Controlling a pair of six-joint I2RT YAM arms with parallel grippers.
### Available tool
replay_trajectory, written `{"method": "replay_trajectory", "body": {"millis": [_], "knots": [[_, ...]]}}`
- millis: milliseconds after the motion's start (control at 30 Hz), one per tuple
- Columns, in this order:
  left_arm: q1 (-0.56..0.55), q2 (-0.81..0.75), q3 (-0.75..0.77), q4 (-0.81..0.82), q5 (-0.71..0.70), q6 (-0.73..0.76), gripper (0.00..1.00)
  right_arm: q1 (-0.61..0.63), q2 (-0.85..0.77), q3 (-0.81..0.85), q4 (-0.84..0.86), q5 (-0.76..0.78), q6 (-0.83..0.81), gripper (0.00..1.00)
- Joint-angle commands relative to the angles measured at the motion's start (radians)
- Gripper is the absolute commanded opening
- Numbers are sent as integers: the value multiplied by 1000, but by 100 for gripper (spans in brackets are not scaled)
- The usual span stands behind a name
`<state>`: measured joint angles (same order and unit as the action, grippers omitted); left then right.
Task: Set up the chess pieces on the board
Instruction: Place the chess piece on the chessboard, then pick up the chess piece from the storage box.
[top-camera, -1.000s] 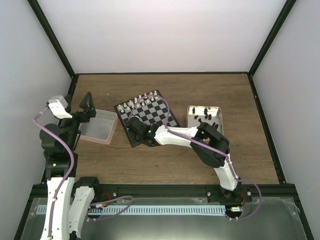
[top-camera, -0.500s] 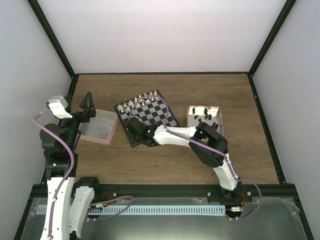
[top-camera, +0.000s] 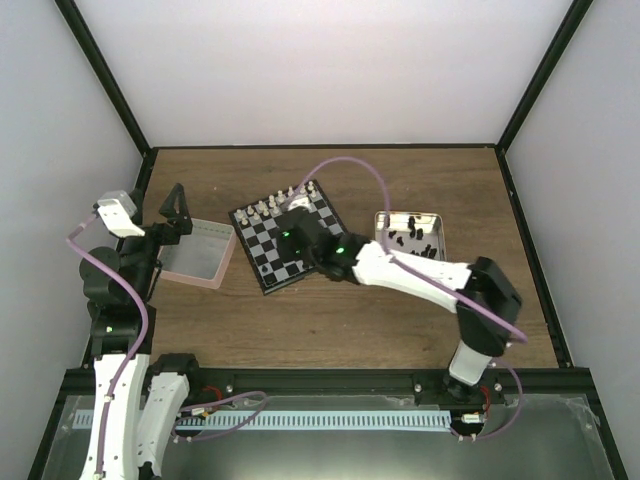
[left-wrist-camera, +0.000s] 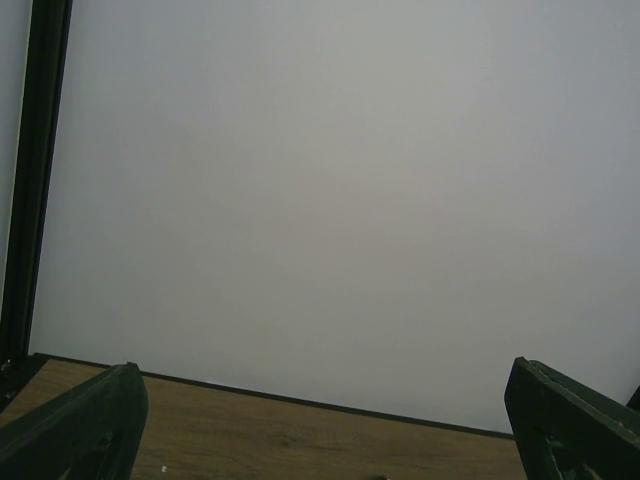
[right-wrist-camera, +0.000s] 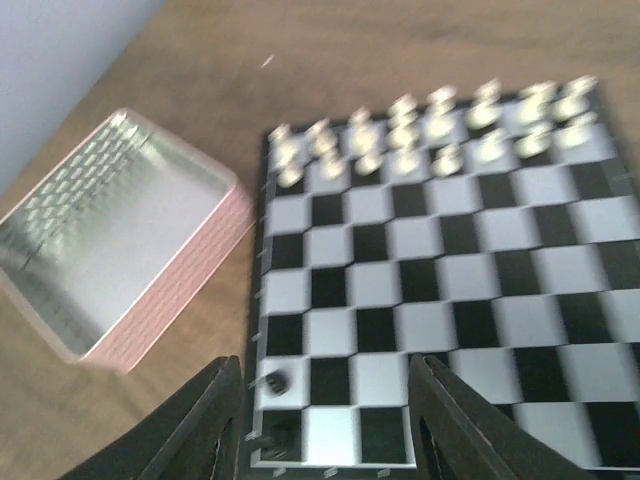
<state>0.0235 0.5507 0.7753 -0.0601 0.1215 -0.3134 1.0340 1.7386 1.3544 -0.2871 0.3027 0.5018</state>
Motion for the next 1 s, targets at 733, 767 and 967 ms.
{"method": "replay_trajectory", "body": {"millis": [733, 767, 967], "knots": [[-16, 57, -12, 29, 48, -9, 100, -766, -222, -475, -42, -69, 37, 30], [-16, 60, -13, 29, 47, -10, 100, -766, -213, -477, -39, -77, 34, 29], [-19, 74, -13, 29, 48, -13, 100, -768, -169, -504, -18, -75, 39, 26]]}}
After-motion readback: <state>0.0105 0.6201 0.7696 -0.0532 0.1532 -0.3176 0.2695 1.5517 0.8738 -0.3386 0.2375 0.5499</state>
